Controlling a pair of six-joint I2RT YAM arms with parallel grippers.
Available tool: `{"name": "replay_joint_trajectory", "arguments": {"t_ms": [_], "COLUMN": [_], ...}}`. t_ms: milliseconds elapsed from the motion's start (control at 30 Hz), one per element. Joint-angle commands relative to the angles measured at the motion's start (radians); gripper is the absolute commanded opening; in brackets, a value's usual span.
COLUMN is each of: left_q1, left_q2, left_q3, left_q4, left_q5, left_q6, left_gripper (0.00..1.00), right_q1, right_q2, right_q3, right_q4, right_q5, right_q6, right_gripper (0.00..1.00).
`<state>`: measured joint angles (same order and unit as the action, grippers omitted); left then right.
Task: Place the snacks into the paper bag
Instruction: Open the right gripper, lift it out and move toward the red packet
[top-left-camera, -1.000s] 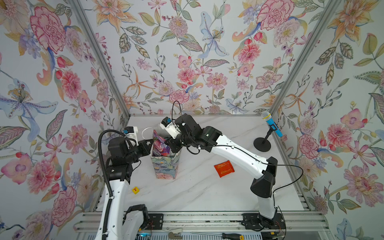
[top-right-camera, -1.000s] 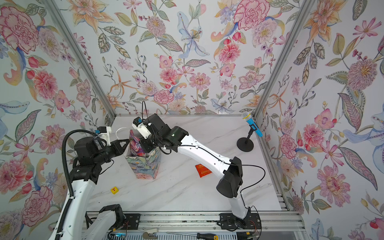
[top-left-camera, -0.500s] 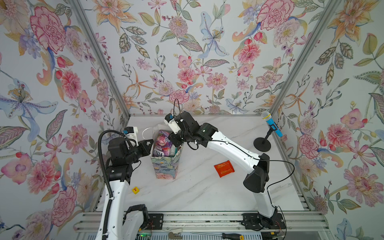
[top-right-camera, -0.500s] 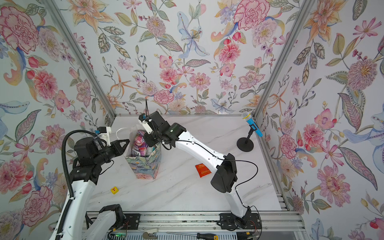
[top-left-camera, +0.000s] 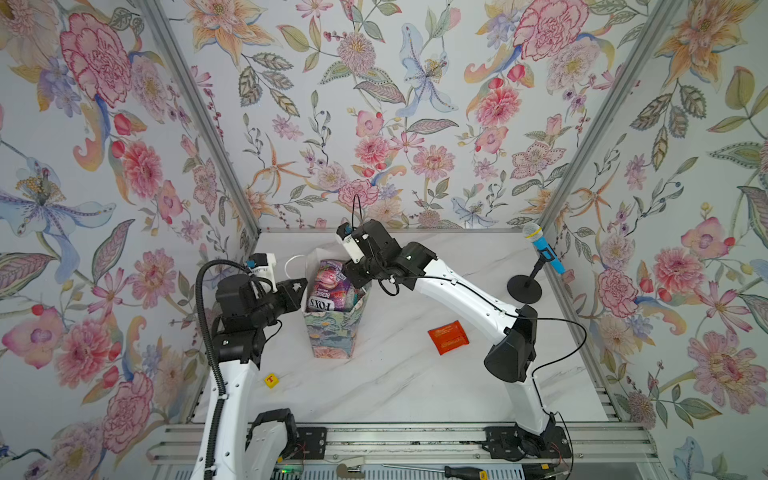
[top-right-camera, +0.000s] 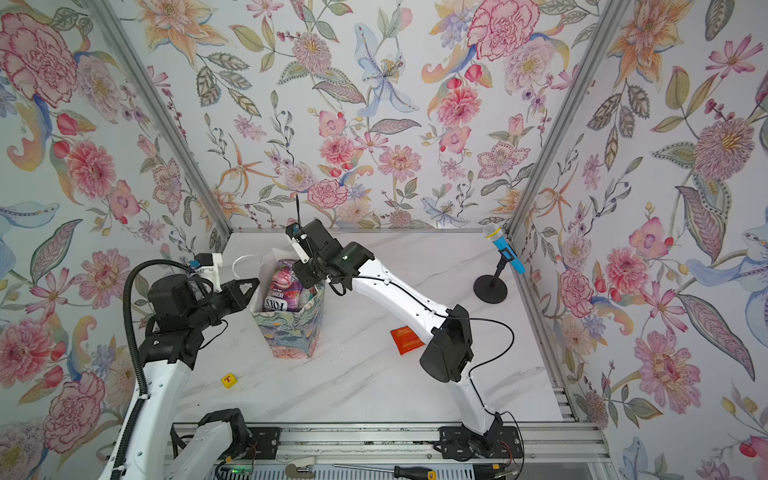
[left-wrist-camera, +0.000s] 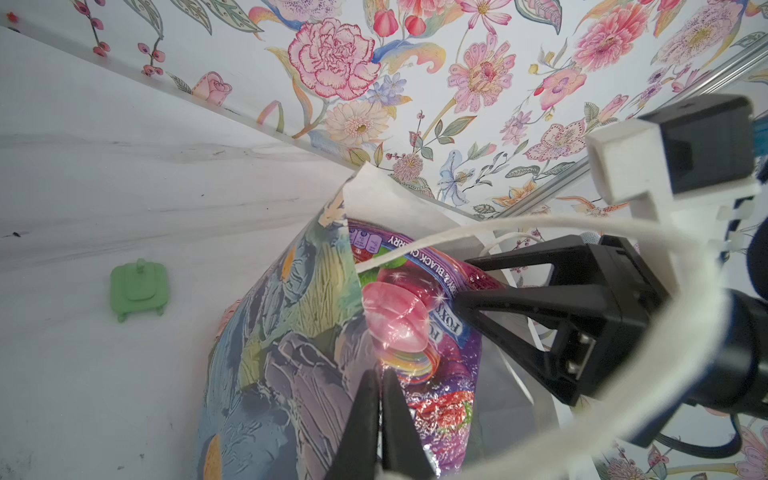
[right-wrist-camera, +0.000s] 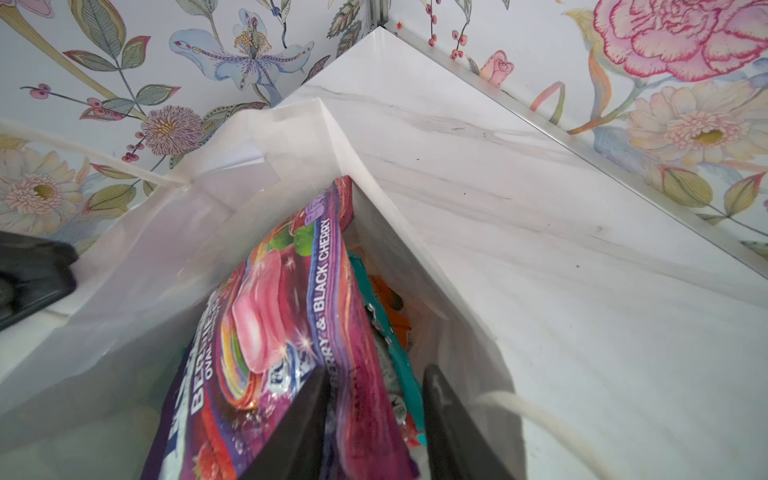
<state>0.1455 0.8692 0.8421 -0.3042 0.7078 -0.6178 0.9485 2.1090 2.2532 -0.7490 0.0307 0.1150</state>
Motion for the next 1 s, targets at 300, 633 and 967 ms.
{"name": "replay_joint_trajectory", "arguments": {"t_ms": [300, 633, 967], "left_q1": [0.004, 0.005, 0.003], "left_q2": [-0.019, -0.011, -0.018], "left_q3": [0.005, 0.01, 0.009], "left_q4": [0.034, 0.042, 0.038], "left_q5": [0.044, 0.045, 0.044], "left_q6": [-0.003, -0.008, -0.01], "left_gripper": [0.06, 0.06, 0.06], "right_q1": [-0.017, 0.038, 0.048], "right_q2": [-0.326, -0.309, -0.041], "right_q3": [-0.201, -0.223, 0.033], "right_q4": [0.069, 0.101, -0.019], "right_q5": [-0.079, -0.199, -0.141], "right_q6": [-0.001, 0.018, -0.009], "right_gripper": [0.46, 0.42, 0.39]}}
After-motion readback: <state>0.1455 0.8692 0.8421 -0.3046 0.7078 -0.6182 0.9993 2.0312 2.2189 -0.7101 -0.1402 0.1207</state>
